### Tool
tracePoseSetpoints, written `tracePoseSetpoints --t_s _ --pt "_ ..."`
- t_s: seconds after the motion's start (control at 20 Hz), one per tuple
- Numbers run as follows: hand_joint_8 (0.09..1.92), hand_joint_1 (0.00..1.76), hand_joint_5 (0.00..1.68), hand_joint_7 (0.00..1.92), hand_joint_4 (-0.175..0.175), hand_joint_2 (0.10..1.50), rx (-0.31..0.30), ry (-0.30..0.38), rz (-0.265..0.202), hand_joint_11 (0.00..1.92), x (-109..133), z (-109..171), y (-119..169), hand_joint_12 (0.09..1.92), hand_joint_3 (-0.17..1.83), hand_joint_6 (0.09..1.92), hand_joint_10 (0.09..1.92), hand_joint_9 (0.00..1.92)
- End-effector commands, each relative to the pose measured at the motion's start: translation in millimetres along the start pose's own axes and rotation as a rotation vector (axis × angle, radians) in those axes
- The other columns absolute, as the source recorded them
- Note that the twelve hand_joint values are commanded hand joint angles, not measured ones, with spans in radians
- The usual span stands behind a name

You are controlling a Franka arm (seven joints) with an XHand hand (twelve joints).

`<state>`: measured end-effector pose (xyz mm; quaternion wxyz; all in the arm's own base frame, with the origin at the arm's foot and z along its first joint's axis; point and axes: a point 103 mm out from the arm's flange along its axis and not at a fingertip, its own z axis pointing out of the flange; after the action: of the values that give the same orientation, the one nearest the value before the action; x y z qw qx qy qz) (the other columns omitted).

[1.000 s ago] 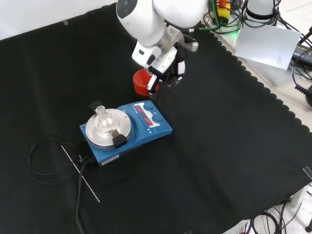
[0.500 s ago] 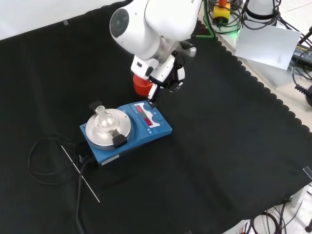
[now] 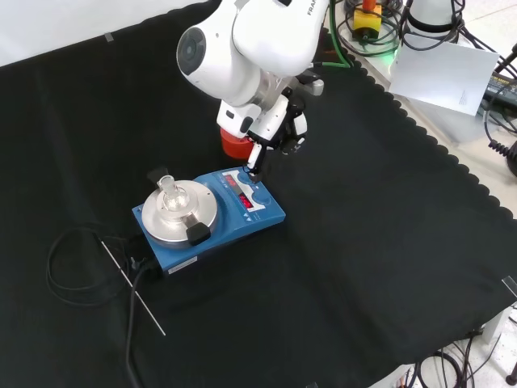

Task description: Turn on the heater.

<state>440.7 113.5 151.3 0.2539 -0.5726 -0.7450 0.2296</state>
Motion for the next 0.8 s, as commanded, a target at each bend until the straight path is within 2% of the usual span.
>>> tracePoseSetpoints --t_s 0.05,0.4,0.8 --pt "1.53 1.48 0.26 1.69 -0.032 0.67 0.015 -0.007 -0.008 1.43 0.4 2.9 -0.1 1.42 1.1 0.63 1.53 1.77" --pt "1.53 1.48 0.27 1.69 -0.032 0.67 0.027 -0.032 -0.026 1.43 6.4 7.3 6.3 1.42 1.1 0.62 1.52 1.77" --pt "1.53 1.48 0.27 1.69 -0.032 0.67 0.014 -0.038 -0.033 1.43 6.4 8.4 10.5 1.42 1.1 0.62 1.52 1.77"
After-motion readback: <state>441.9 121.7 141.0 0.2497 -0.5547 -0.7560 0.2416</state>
